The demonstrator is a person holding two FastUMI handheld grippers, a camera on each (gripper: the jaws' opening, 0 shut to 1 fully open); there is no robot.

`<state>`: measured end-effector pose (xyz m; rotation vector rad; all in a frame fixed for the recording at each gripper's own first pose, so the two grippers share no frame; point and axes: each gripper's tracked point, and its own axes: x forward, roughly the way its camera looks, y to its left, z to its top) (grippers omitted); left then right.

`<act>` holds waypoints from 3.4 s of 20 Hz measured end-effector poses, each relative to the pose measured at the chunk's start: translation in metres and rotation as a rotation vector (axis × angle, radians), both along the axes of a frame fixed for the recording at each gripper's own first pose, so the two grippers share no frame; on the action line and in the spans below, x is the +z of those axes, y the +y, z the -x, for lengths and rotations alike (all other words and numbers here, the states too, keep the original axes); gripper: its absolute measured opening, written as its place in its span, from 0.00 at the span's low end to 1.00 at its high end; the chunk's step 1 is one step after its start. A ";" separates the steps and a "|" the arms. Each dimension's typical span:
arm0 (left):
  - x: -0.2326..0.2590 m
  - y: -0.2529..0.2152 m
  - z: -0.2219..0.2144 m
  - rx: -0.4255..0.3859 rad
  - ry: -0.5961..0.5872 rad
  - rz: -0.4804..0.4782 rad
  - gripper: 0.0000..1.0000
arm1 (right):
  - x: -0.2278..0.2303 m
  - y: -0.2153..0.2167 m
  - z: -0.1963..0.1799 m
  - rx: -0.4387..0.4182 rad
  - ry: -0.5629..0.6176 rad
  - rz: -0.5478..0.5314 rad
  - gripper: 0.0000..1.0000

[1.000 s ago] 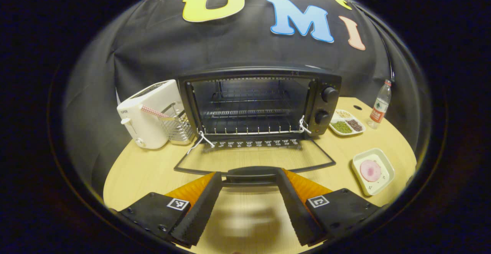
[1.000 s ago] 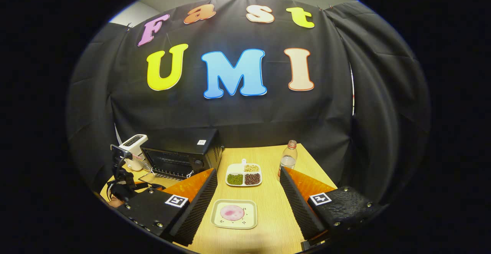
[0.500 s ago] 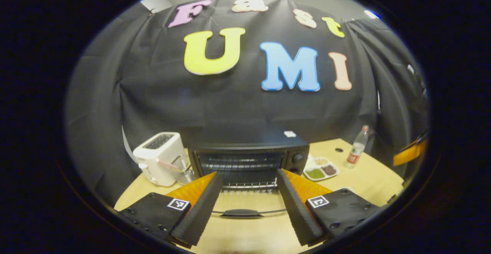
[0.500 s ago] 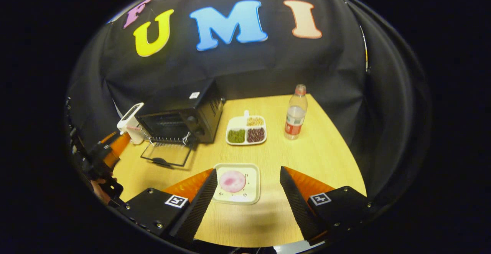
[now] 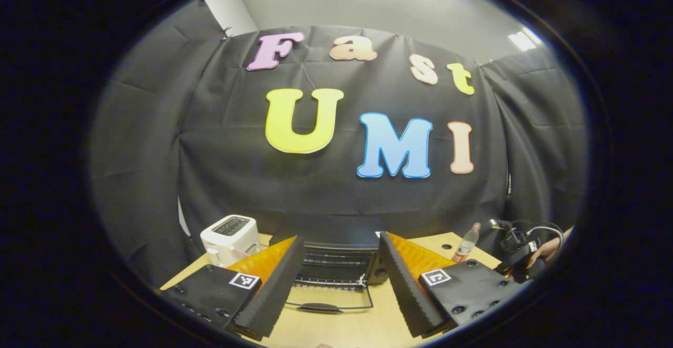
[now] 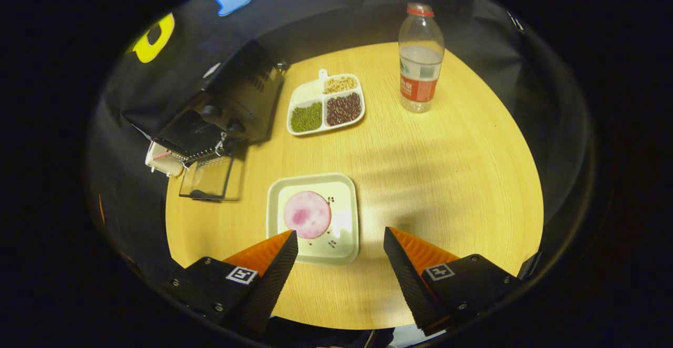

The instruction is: Open the electric oven with the left hand, put the food in, and close the electric oven.

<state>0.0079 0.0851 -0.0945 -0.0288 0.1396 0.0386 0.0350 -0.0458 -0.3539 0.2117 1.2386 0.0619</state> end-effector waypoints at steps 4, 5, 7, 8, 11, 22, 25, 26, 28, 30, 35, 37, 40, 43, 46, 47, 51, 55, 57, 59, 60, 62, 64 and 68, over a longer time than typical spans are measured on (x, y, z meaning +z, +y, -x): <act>-0.007 0.019 0.016 0.044 0.036 -0.035 0.96 | -0.033 -0.017 -0.012 0.024 0.090 0.101 1.00; -0.007 0.024 0.018 0.056 0.035 -0.045 1.00 | -0.038 -0.018 -0.016 0.030 0.097 0.118 1.00; -0.005 0.026 0.022 0.060 0.037 -0.052 1.00 | -0.046 -0.019 -0.019 0.052 0.119 0.157 1.00; -0.005 0.026 0.023 0.062 0.042 -0.053 1.00 | -0.050 -0.022 -0.021 0.067 0.130 0.185 1.00; -0.006 0.030 0.026 0.064 0.041 -0.057 1.00 | -0.058 -0.032 -0.024 0.119 0.140 0.287 1.00; -0.017 0.028 0.026 0.035 0.055 -0.041 0.94 | -0.066 -0.022 -0.017 0.087 0.152 0.251 0.89; -0.017 0.029 0.023 0.038 0.056 -0.031 0.92 | -0.070 -0.014 -0.019 0.140 0.131 0.230 0.82; -0.019 0.030 0.022 0.041 0.056 -0.025 0.92 | -0.071 -0.011 -0.019 0.182 0.119 0.221 0.69; -0.018 0.029 0.021 0.041 0.055 -0.016 0.92 | -0.064 -0.013 -0.022 0.187 0.105 0.233 0.30; -0.015 0.029 0.020 0.037 0.048 -0.018 0.96 | -0.062 -0.012 -0.021 0.187 0.090 0.203 0.07; -0.006 0.032 0.019 0.024 0.039 -0.043 0.96 | -0.066 -0.015 -0.013 0.134 0.110 0.068 0.01; -0.003 0.032 0.018 0.026 0.038 -0.039 0.98 | -0.064 -0.009 -0.008 0.044 0.138 -0.066 0.00; -0.006 0.029 0.016 0.023 0.045 -0.032 0.93 | -0.063 0.002 0.008 -0.073 0.184 -0.286 0.01; -0.004 0.024 0.015 0.014 0.046 -0.039 0.92 | -0.064 0.009 0.012 -0.190 0.163 -0.458 0.00; -0.001 0.019 0.015 0.006 0.041 -0.048 0.94 | -0.060 0.015 0.018 -0.270 0.113 -0.584 0.00; 0.002 0.017 0.013 0.004 0.037 -0.047 0.95 | -0.061 0.017 0.019 -0.281 0.100 -0.605 0.01; 0.009 0.013 0.012 -0.005 0.021 -0.039 0.99 | -0.053 0.022 0.020 -0.318 0.056 -0.631 0.00; 0.018 0.011 0.014 -0.019 -0.002 -0.027 1.00 | -0.017 0.029 0.041 -0.296 -0.003 -0.621 0.01; 0.018 0.012 0.016 -0.031 -0.009 -0.029 1.00 | -0.001 0.050 0.042 -0.267 -0.021 -0.624 0.00; 0.015 0.018 0.018 -0.034 -0.002 -0.035 1.00 | 0.014 0.081 0.042 -0.244 -0.035 -0.633 0.01; 0.015 0.021 0.017 -0.036 -0.005 -0.036 1.00 | 0.019 0.095 0.042 -0.240 -0.039 -0.635 0.01; 0.018 0.030 0.021 -0.036 -0.011 -0.039 1.00 | 0.028 0.127 0.035 -0.249 -0.058 -0.641 0.00; 0.021 0.043 0.024 -0.028 -0.019 -0.064 1.00 | 0.033 0.163 0.033 -0.257 -0.069 -0.651 0.01; 0.025 0.062 0.032 -0.027 -0.038 -0.088 0.94 | 0.039 0.209 0.003 -0.320 -0.098 -0.642 0.01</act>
